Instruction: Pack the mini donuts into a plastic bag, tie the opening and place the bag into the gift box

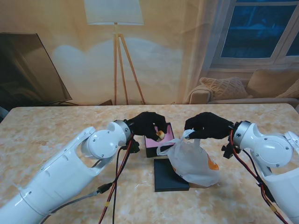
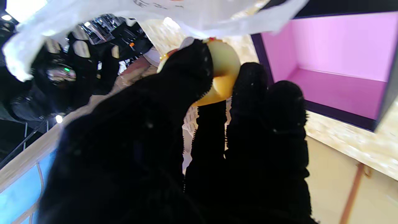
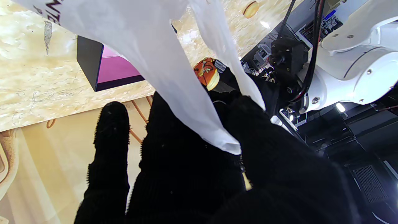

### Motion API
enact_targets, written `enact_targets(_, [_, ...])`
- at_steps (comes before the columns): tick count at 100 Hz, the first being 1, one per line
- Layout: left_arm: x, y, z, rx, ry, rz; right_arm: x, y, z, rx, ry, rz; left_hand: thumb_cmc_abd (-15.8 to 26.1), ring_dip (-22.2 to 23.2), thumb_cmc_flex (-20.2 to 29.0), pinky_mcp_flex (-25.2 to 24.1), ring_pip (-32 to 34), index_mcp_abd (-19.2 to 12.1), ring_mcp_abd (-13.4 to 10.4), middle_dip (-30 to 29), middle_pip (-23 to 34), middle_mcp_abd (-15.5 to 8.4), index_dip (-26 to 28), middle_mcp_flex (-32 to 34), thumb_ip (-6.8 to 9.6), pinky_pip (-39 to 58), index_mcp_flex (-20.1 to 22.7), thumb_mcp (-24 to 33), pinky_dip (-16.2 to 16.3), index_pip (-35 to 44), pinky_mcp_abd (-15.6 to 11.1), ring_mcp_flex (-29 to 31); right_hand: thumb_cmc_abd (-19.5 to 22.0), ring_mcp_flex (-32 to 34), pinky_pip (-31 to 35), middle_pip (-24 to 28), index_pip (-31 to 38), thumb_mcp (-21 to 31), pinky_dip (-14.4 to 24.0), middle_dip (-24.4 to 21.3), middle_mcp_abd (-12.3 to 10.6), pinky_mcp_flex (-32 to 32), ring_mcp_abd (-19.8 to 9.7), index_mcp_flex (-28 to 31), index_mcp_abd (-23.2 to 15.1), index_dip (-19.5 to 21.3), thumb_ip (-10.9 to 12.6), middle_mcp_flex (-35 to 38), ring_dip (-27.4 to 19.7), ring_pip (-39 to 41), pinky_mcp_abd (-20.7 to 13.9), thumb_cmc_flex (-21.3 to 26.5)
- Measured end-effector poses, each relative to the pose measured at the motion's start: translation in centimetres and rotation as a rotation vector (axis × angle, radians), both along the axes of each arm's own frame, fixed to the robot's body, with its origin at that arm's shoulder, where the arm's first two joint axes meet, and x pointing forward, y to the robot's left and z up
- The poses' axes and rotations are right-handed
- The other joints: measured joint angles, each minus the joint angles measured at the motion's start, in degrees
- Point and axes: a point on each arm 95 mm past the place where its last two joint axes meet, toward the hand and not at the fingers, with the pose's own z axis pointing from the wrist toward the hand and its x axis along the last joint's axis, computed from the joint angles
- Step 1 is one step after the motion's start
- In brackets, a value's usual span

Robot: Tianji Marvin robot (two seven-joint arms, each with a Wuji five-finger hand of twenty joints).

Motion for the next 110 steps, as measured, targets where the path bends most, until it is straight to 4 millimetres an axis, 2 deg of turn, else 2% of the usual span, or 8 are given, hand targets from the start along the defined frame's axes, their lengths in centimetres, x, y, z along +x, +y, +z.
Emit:
enact_targets(17, [-0.5,-2.7,0.2,0.002,0.03,-0.036,0.0,0.0,0.0,0.004,0.0,0.0,0.02,0.0,0.0,-0.08,0.07,0.0,0.0,0.02,0.0,0.05,0.06,0.0,0.0,0.04,0.0,0.0,0.32,0.01,0.0,-0.08,-0.01,0.0,0.0,0.0,0.0,0.0,0.0,0.0,0.0,0.0,0.0,0.0,0.0,0.0,0.0,0.0,0.0,0.0,0.0,0.0])
enact_targets(49, [-1.8,-5.7,-0.5,-0.068,0.122,-0.061,0.0,0.0,0.1,0.008,-0.007,-0.007,0.06,0.0,0.0,-0.27,0.79,0.26,0.4,0.04,0.04,0.55,0.08,0.0,0.0,0.73,-0.03,0.0,0.99,0.01,0.44,-0.25,-0.01,0.01,0.0,0.0,0.0,0.0,0.0,0.0,0.0,0.0,0.0,0.0,0.01,0.01,0.0,0.0,0.0,0.0,0.0,0.0])
enact_targets(110, [-3.3,-8.0,-2.5,-0.098,0.237,-0.069,-0.1,-0.2,0.1,0.009,-0.023,-0.023,0.1,-0.5,0.0,-0.2,0.85,1.35,0.48,0.04,0.05,1.51,0.09,0.0,0.0,0.98,-0.04,0.0,1.02,0.01,0.94,-0.19,-0.01,0.01,0.01,0.0,0.0,0.0,0.0,0.0,-0.01,0.01,0.0,0.0,0.01,0.01,0.0,0.0,0.0,0.0,0.0,0.0])
